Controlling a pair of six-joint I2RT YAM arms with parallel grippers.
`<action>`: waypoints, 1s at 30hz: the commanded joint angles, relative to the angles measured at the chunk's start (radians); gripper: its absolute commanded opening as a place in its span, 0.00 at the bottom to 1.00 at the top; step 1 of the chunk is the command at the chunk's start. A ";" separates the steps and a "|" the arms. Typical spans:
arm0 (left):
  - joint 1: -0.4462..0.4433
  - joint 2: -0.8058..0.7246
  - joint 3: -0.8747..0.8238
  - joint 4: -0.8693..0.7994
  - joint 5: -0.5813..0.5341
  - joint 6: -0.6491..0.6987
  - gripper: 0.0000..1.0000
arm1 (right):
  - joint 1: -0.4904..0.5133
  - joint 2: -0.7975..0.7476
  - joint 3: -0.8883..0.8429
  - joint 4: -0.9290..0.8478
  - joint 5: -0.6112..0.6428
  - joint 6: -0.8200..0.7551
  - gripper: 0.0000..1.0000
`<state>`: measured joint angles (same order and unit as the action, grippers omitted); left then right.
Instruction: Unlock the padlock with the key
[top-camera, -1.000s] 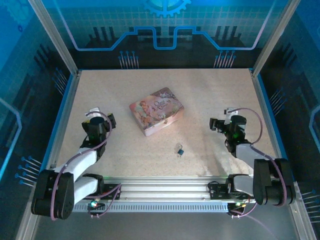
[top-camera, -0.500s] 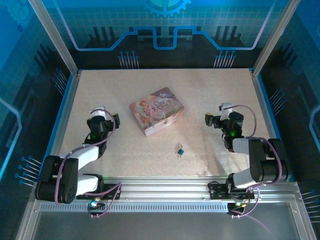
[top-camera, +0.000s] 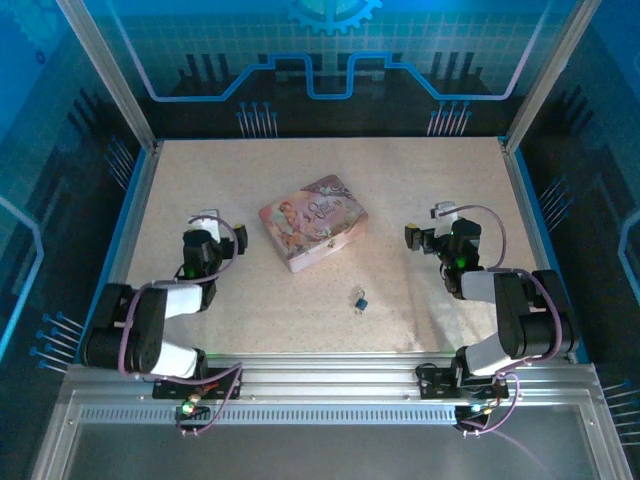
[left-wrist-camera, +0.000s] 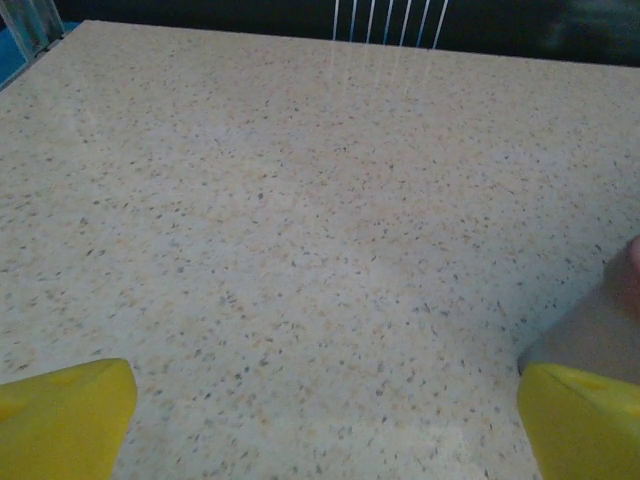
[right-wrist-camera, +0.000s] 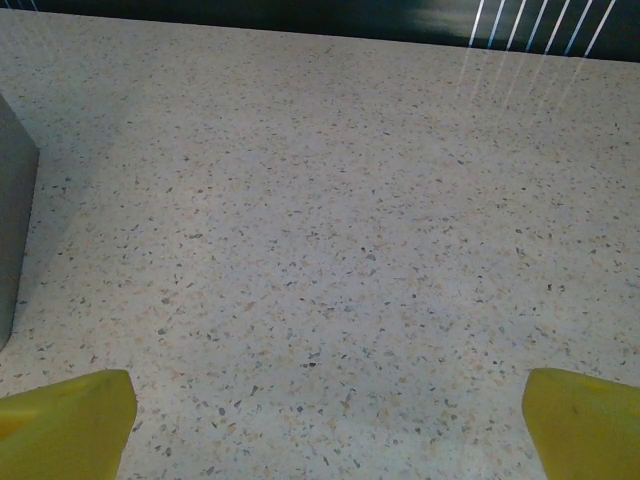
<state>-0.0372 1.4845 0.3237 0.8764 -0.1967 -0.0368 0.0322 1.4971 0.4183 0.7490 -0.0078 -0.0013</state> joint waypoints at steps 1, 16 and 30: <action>0.010 0.082 -0.051 0.281 0.050 0.042 0.99 | 0.013 0.009 0.014 0.003 0.012 -0.012 1.00; 0.034 0.066 0.051 0.058 0.074 0.018 0.99 | 0.018 0.008 0.013 0.003 0.023 -0.015 1.00; 0.033 0.067 0.052 0.056 0.072 0.020 0.99 | 0.021 0.008 0.014 0.002 0.027 -0.016 1.00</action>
<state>-0.0147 1.5570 0.3641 0.9382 -0.1471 -0.0200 0.0410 1.4971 0.4183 0.7490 0.0082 -0.0021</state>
